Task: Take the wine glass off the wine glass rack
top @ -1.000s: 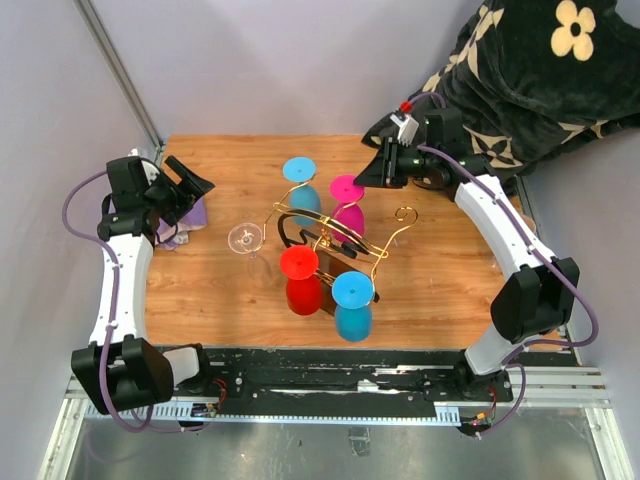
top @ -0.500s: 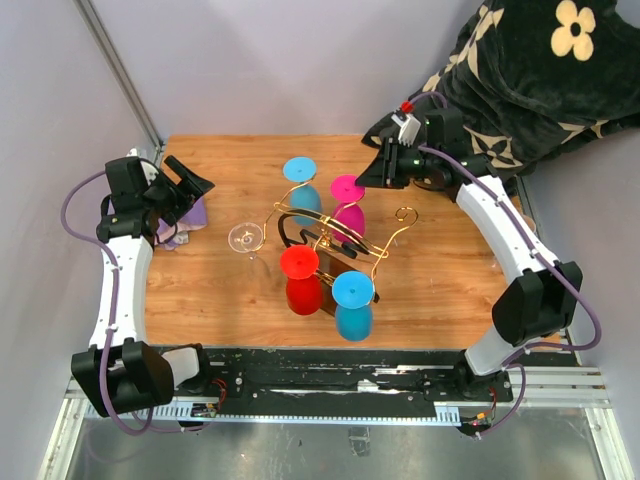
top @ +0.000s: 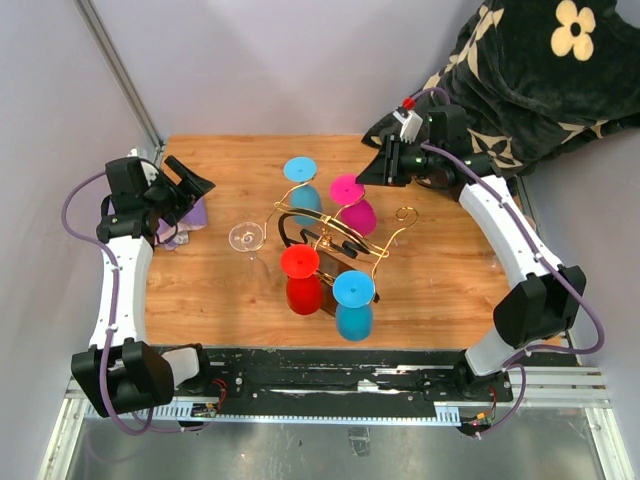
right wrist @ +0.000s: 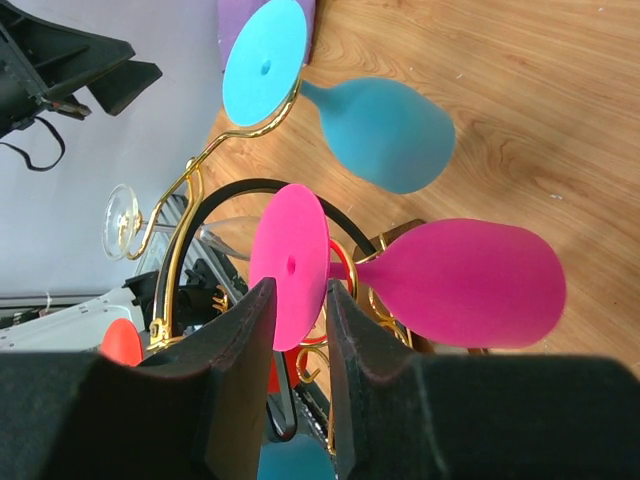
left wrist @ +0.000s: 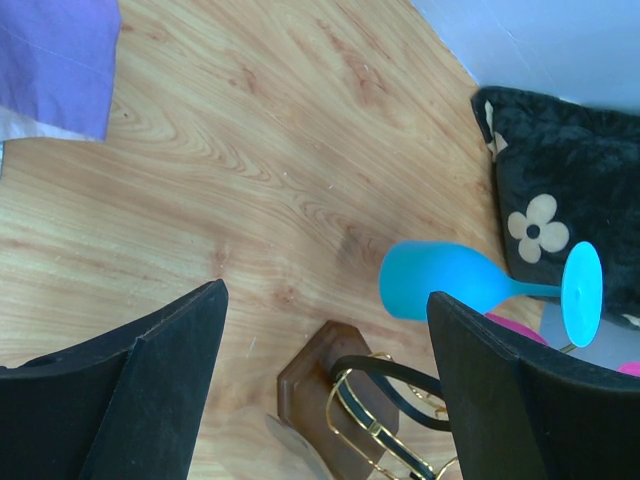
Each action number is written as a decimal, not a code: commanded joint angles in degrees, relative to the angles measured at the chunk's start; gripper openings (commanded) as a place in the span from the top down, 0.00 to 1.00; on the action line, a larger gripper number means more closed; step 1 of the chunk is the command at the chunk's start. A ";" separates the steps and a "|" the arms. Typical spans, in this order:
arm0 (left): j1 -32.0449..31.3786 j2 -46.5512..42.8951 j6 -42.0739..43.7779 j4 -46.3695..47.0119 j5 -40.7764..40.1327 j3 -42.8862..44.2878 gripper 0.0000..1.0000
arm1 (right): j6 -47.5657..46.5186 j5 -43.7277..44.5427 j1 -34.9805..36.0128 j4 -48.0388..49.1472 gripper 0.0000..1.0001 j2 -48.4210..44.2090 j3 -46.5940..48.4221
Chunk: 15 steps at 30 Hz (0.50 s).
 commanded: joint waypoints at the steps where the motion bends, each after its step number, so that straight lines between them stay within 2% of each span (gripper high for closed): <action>1: -0.22 -0.99 -0.59 1.25 1.49 -0.87 0.13 | 0.20 -3.79 1.45 1.09 0.72 -1.70 0.16; 9: -0.25 -1.10 -0.77 1.56 1.78 -1.18 0.13 | -0.08 -5.48 3.07 -0.40 0.72 1.28 0.44; 12: -0.24 -1.10 -0.40 1.41 1.62 -0.59 0.13 | -1.17 -4.73 3.86 -2.45 0.75 2.73 1.88; 15: -0.20 -0.89 -0.12 1.52 2.06 -0.13 0.13 | -1.55 -3.23 4.04 -4.06 0.97 3.21 2.91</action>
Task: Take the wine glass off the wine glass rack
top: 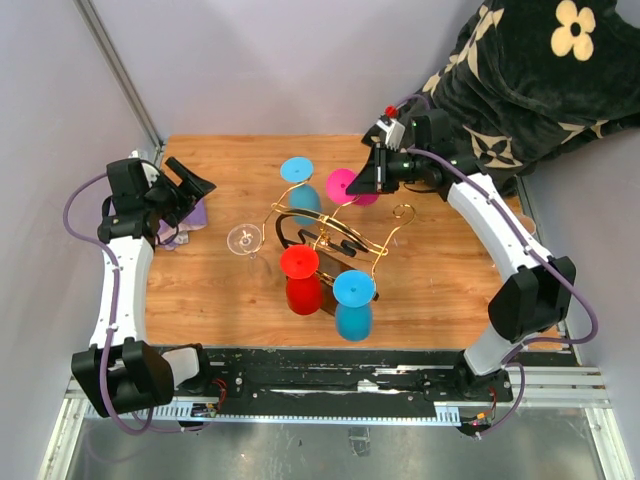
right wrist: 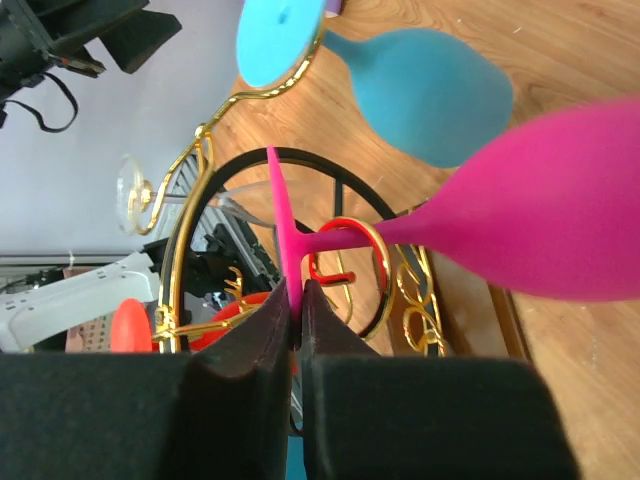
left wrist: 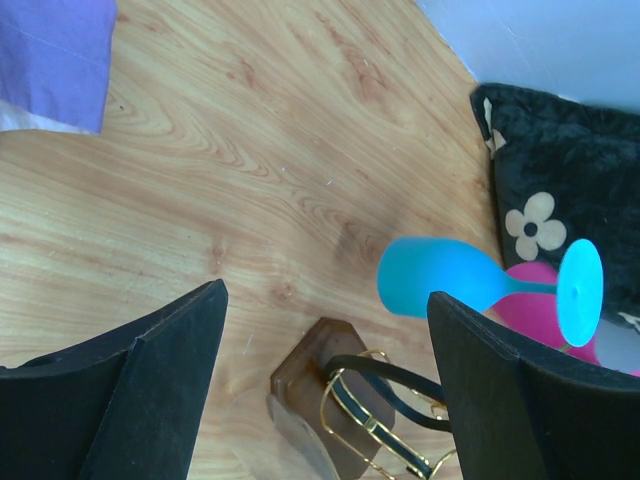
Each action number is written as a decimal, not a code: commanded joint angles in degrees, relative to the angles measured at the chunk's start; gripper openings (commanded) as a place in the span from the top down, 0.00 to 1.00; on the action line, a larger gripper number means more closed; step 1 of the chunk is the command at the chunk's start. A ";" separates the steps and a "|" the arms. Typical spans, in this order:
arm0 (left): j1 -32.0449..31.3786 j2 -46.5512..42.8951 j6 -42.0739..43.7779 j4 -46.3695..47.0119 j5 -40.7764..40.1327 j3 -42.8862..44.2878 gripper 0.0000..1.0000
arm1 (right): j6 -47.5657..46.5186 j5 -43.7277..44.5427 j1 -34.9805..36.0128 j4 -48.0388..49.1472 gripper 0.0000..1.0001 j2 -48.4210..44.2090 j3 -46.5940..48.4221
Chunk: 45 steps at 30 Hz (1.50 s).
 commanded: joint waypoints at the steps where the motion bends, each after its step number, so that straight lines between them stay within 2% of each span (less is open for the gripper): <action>1: -0.22 -0.85 0.74 1.44 2.09 0.74 0.13 | -1.64 1.07 0.94 -4.06 0.99 1.37 3.16; 5: -0.24 -0.49 0.63 3.42 5.79 0.64 0.13 | -1.50 2.50 0.73 -5.56 0.99 0.95 4.67; 9: -0.42 0.68 -0.05 7.13 8.74 0.88 0.14 | 0.99 1.62 -0.32 -3.16 0.99 -0.40 4.83; 12: -2.17 3.74 -1.39 10.30 11.03 3.06 0.14 | 4.70 -0.58 -2.03 0.75 0.99 -2.10 3.95; 19: -13.55 16.40 -0.58 14.01 12.02 14.07 0.20 | 17.83 -11.40 -8.47 17.51 0.99 -5.27 1.44; 26: -16.91 24.87 -0.42 13.84 15.46 20.95 0.23 | 28.42 -16.10 -12.49 27.03 0.99 -6.11 2.14; 36: -18.80 28.33 -1.94 16.47 15.47 20.94 0.20 | 26.04 -14.32 -12.61 24.34 0.99 -1.74 -0.88; 39: -18.97 28.76 -2.15 16.42 15.36 21.57 0.20 | 22.12 -11.93 -12.80 17.66 0.99 1.52 1.41; 45: -18.97 29.99 -0.08 13.26 14.37 24.85 0.20 | 19.98 -9.93 -13.06 13.88 0.99 5.59 2.78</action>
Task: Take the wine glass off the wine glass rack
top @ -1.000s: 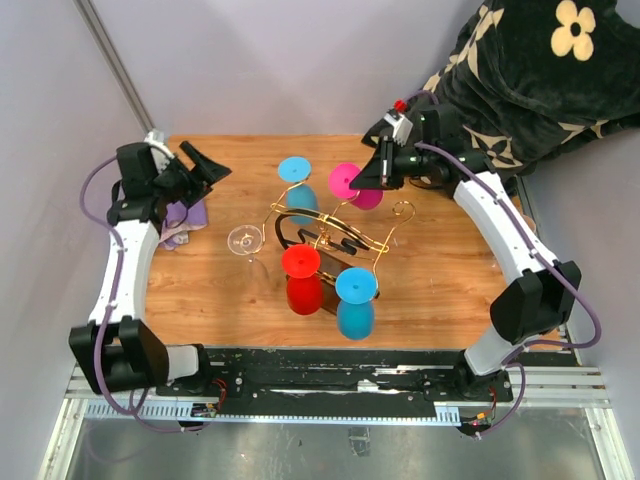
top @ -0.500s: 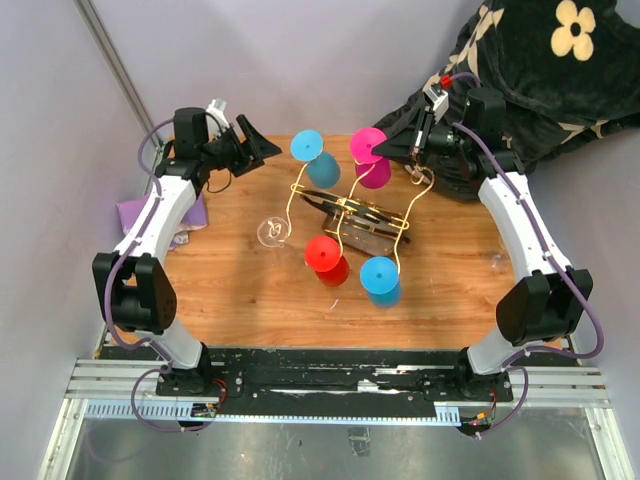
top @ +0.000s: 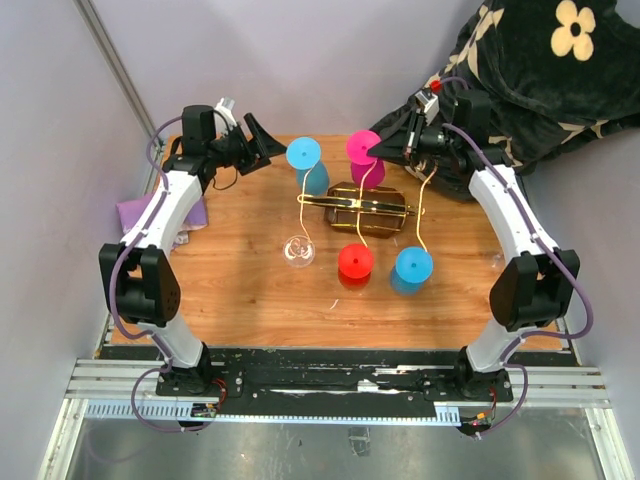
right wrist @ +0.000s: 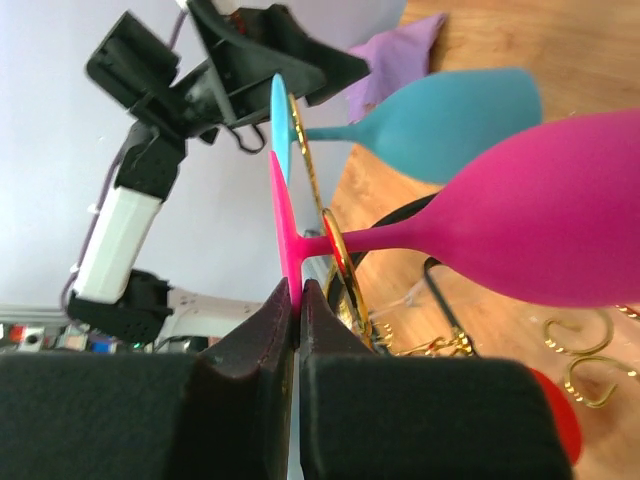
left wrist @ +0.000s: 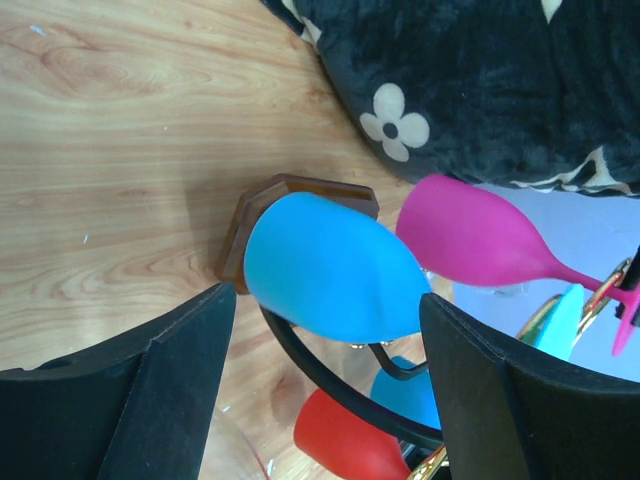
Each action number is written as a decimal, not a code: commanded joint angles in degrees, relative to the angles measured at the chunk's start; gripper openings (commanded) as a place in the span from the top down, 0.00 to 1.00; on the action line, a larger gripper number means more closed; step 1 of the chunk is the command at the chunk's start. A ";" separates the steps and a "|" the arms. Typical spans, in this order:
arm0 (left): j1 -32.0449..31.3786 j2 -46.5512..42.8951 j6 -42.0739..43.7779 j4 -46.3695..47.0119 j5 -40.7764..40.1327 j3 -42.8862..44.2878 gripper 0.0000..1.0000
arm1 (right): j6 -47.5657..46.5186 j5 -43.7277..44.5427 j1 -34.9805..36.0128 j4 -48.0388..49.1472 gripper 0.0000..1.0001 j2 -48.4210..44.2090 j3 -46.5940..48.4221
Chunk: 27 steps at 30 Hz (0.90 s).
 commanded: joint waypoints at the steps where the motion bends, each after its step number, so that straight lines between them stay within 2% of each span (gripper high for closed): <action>1: -0.18 0.99 1.70 -1.12 0.45 3.51 0.20 | -4.15 3.36 -1.36 -3.92 0.99 3.22 2.39; 13: -0.18 2.59 3.24 -2.50 0.01 3.97 0.19 | -2.80 6.44 -2.03 -6.70 0.99 14.76 11.94; 27: -0.18 2.78 3.98 -3.33 -1.64 6.00 0.18 | -4.43 7.82 -0.53 -19.88 0.99 34.70 34.90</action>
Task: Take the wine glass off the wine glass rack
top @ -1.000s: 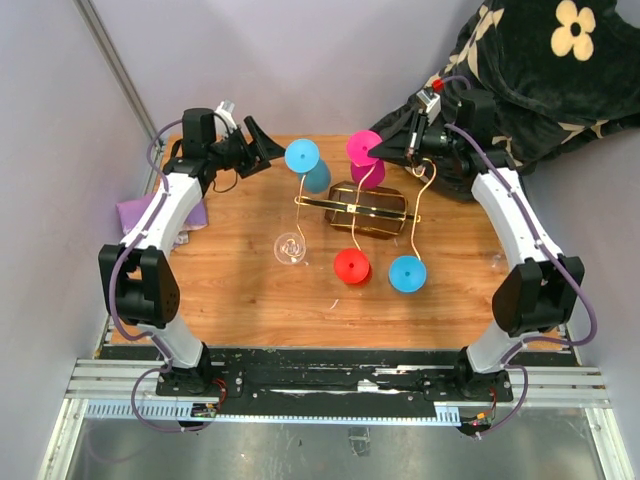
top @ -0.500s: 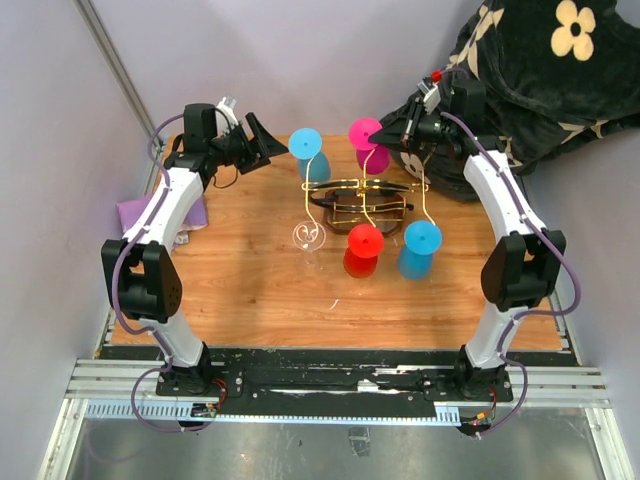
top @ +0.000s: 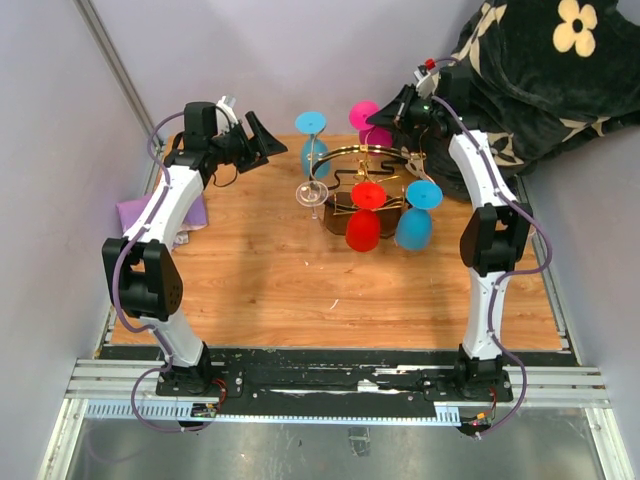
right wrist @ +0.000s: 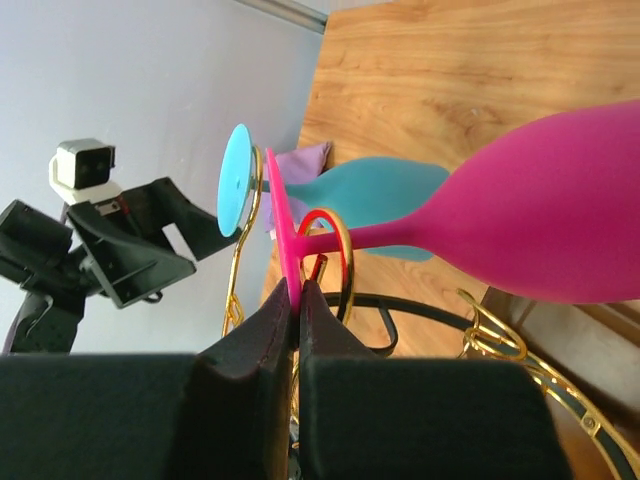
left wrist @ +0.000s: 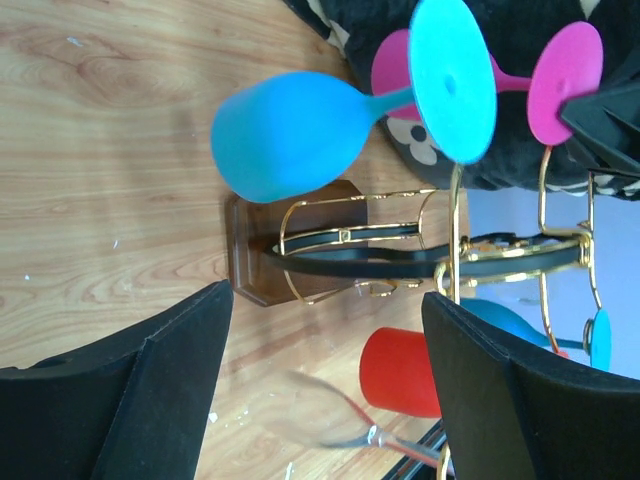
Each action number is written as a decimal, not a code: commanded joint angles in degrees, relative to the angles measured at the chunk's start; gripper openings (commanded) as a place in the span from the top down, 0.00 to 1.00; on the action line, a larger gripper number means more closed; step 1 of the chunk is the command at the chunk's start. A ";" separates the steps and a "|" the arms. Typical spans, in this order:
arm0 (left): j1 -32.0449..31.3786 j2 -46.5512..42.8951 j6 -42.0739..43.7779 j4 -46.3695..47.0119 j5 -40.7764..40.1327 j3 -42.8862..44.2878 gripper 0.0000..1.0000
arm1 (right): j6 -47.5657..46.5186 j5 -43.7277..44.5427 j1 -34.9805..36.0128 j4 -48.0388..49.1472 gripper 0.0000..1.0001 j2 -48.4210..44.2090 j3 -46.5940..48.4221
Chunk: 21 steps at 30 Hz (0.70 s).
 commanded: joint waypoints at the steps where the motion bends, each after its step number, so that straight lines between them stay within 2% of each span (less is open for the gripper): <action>1: -0.20 0.09 1.29 -0.26 0.24 2.03 0.18 | -1.86 -1.21 1.63 -14.38 0.99 7.41 4.28; 8: 0.05 -0.81 3.13 -2.69 -1.75 3.59 0.17 | -1.77 0.29 5.25 -14.71 0.99 8.76 2.28; 21: 2.77 -3.72 3.28 -4.55 -2.94 3.17 0.17 | -0.53 1.41 11.68 -9.13 0.99 4.31 -12.58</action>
